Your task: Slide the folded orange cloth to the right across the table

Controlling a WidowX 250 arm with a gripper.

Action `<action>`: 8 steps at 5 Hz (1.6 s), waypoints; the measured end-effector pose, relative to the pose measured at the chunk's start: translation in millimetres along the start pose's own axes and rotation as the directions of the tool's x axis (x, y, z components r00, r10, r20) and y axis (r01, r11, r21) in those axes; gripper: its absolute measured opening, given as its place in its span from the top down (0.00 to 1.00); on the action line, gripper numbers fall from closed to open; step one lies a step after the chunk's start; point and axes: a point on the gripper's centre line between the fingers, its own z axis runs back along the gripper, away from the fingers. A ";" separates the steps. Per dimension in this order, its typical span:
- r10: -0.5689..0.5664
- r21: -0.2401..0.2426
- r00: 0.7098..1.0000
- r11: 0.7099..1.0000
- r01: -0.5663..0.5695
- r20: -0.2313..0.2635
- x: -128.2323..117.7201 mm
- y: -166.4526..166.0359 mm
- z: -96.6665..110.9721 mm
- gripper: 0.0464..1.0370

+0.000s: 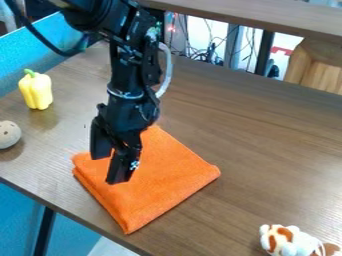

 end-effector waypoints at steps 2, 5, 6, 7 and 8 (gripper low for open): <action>-0.033 -0.018 0.999 0.999 0.032 -0.040 22.0 -2.0 -16.2 0.04; 0.042 -0.063 0.998 0.997 -0.045 -0.045 59.3 5.6 -25.3 0.04; 0.119 -0.100 0.993 0.988 -0.118 0.007 72.8 2.4 -21.9 0.04; 0.158 -0.108 0.984 0.983 -0.149 0.081 107.2 -1.0 -11.9 0.04; 0.082 -0.069 0.990 0.995 -0.074 0.116 155.4 -15.2 2.6 0.04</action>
